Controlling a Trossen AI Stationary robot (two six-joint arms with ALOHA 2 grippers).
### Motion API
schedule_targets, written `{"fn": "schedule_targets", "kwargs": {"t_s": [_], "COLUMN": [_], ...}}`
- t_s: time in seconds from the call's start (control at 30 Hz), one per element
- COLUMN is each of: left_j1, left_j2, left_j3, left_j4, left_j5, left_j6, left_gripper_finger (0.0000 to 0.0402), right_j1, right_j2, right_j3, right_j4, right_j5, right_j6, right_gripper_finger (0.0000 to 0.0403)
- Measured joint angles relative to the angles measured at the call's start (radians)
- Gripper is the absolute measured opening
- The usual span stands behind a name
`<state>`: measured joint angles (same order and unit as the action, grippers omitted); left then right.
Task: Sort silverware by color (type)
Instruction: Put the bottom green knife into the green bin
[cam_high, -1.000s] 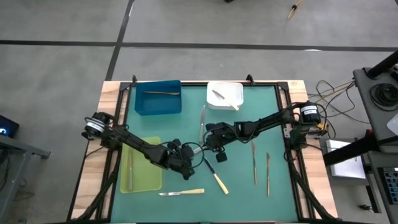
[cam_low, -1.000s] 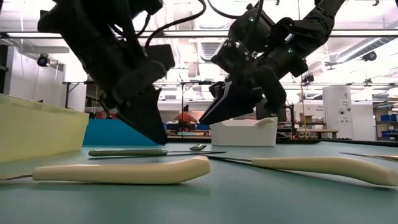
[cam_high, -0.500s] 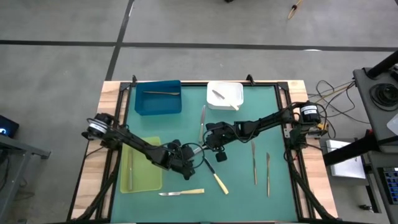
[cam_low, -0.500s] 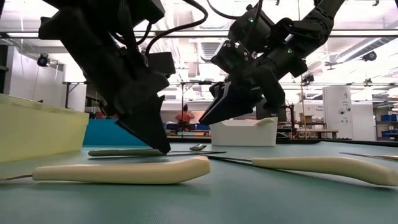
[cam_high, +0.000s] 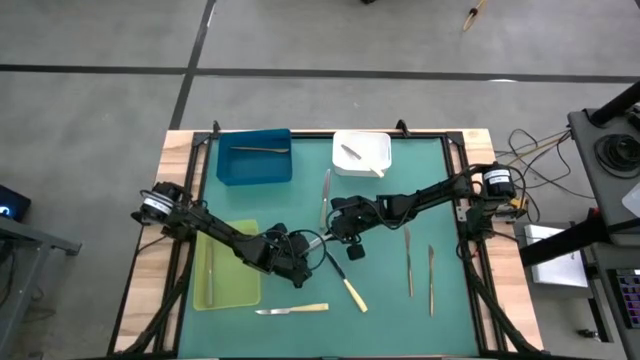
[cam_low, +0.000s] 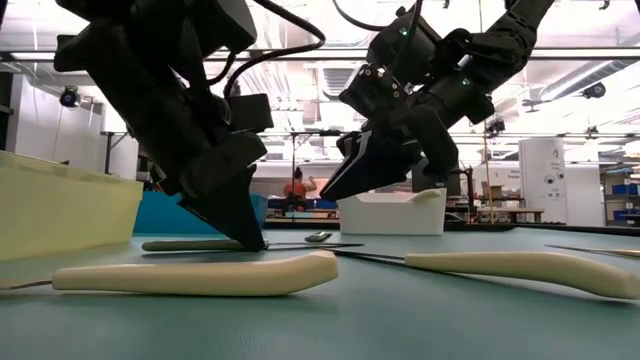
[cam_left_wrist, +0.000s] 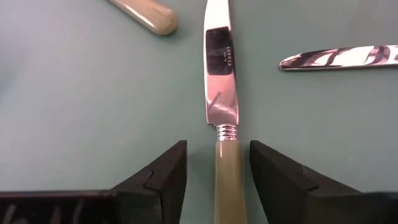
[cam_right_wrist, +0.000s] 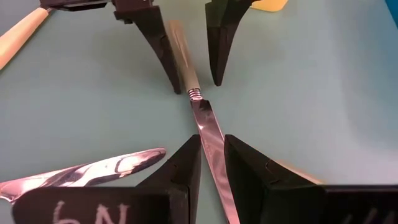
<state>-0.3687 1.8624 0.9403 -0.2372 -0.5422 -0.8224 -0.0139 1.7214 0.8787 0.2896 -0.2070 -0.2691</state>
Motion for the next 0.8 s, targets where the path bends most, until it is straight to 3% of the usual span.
{"fn": "schedule_targets", "kwargs": {"t_s": [0.4, 0.8], "left_j1": [0.001, 0.01], "left_j2": [-0.002, -0.028], "left_j3": [-0.018, -0.023], "left_j4": [-0.007, 0.017], "left_j5": [-0.001, 0.022], "left_j6": [-0.099, -0.136], "left_gripper_finger": [0.0024, 0.0018], "right_j1": [0.0, 0.0], "right_j2": [0.0, 0.0], "right_j3": [0.0, 0.0], "right_j4": [0.0, 0.0], "right_j5": [0.0, 0.0], "right_j6": [-0.003, -0.003], "right_gripper_finger": [0.0063, 0.0063]}}
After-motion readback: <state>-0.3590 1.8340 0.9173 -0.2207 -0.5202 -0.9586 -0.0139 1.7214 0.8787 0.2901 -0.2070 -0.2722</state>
